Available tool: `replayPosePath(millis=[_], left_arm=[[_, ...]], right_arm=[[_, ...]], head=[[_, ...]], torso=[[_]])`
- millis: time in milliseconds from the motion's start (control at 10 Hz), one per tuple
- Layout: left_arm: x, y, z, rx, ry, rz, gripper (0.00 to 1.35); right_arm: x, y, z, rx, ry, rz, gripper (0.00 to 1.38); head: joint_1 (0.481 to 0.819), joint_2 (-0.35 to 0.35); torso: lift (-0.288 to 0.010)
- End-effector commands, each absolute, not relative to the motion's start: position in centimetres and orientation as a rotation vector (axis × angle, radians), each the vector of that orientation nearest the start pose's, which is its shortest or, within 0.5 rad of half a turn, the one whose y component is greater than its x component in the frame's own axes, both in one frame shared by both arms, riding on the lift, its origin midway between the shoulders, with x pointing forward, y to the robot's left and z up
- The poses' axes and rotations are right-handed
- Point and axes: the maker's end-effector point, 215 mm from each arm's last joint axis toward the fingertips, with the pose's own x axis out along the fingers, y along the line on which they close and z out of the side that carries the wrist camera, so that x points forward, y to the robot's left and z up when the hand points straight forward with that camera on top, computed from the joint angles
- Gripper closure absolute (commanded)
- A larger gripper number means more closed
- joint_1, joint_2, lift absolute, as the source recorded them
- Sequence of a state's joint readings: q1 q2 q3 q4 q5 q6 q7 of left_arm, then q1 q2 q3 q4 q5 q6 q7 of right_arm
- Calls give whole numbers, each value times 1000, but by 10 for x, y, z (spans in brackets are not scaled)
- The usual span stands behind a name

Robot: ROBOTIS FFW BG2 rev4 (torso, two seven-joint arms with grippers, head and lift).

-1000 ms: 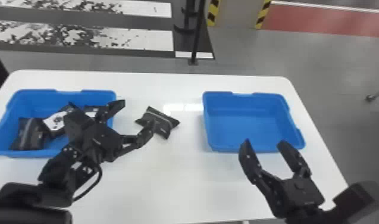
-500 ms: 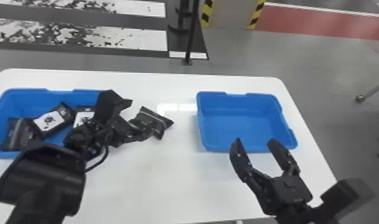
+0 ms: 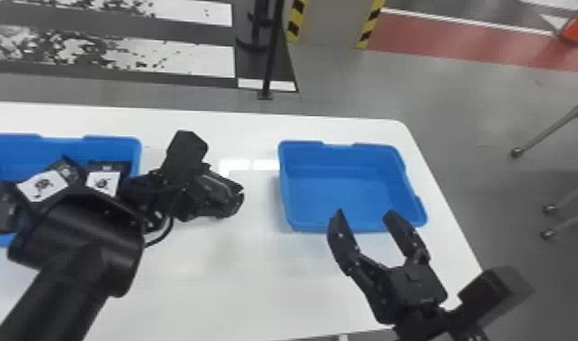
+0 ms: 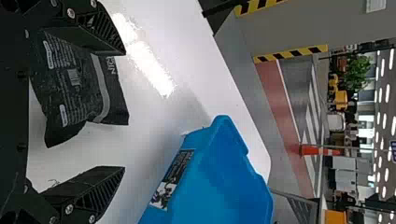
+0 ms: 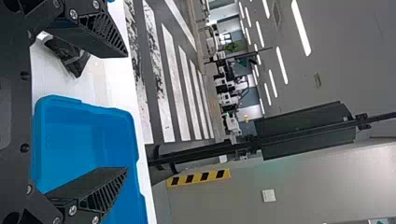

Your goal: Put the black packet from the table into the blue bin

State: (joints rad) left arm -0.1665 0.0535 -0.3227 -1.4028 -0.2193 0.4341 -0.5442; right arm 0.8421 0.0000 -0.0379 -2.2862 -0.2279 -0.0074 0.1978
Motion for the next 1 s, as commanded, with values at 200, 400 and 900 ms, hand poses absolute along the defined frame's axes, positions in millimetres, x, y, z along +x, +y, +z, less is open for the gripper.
replayPosePath(millis=[200,400,900], left_arm=[[573,41,-493,371,500,-694,151],[571,54,-509,397,555,-663,159],[576,47,-502,463,520,-683,1205]], right_arm=[[349,-205,-330,215,95,155,154],[348,-206,-330,220,96,154,154],[348,-206,-332,222,98,154,154]], head=[[695,-222],[695,-193],[695,-188]], torso=[[-110],[-110],[-110]])
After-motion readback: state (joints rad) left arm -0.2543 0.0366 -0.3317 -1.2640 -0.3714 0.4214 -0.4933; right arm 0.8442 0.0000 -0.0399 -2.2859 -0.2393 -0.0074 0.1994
